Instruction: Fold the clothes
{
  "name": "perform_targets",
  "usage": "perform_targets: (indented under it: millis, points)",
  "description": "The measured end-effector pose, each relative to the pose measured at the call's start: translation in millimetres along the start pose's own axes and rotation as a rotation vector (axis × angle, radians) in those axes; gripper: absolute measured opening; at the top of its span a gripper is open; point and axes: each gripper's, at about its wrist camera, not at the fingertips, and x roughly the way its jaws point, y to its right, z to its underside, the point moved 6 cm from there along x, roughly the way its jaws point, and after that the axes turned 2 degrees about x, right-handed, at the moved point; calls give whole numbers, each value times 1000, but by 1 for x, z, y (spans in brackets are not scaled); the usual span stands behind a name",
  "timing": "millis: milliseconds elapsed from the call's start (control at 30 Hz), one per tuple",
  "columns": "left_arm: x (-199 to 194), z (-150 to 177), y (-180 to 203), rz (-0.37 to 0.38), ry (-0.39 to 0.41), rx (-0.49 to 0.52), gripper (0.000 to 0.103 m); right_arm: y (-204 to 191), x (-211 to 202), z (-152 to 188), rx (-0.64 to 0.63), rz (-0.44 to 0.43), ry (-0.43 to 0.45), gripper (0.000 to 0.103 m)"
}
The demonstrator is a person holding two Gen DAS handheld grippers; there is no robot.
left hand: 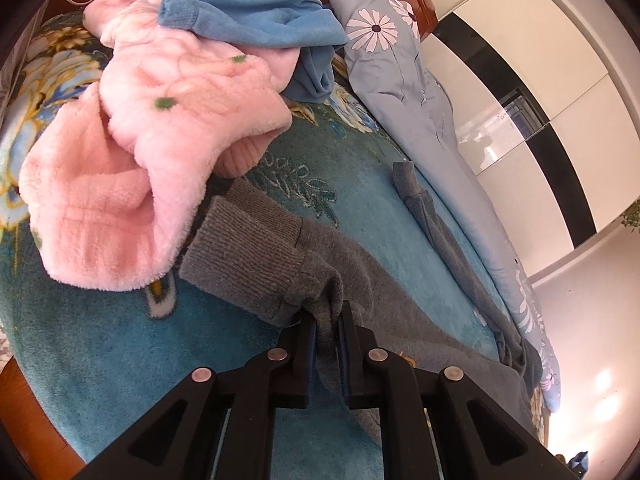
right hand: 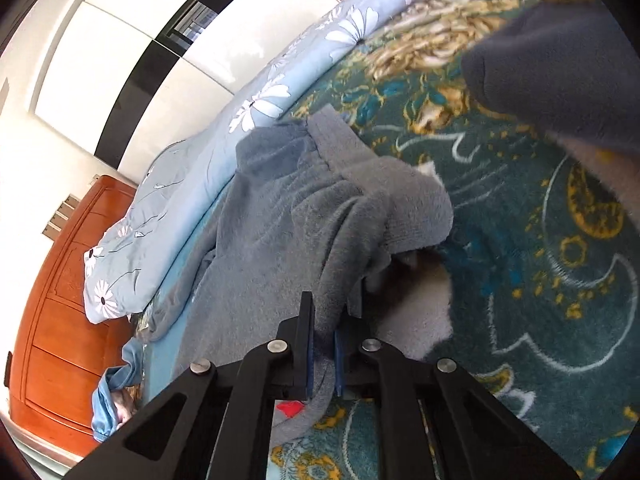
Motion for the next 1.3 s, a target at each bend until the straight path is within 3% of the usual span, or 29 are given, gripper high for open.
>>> perform_targets:
  millis: [133,233,433,833,933,1000,1100,1167,1300]
  points:
    - [-11,7,10,42,-13,54,9,-9,-55,-9,-69,-8,115,6]
    - [-15,16,16,54,-34,105,9,0,-85,-5,-105,32,146,6]
    - [-11,37,-4,-1,-98,98,9,45,-81,19,-77,102,55,6]
    - [-10,44,-5,-54,-119,148,12,58,-66,33,-103,128,-7,9]
    - [-16,42,-3,-79,-120,171,23,56,-67,34,-112,144,-26,9]
    - [-24,38,-1,-91,-100,190,39,54,-71,31,-114,152,-24,11]
    - [-43,31,3,-95,-58,213,61,50,-83,30,-132,171,-5,26]
    - [-57,24,4,-99,-20,225,68,48,-95,32,-157,193,23,49]
    - [-79,5,9,-126,57,245,71,48,-118,41,-197,268,90,50]
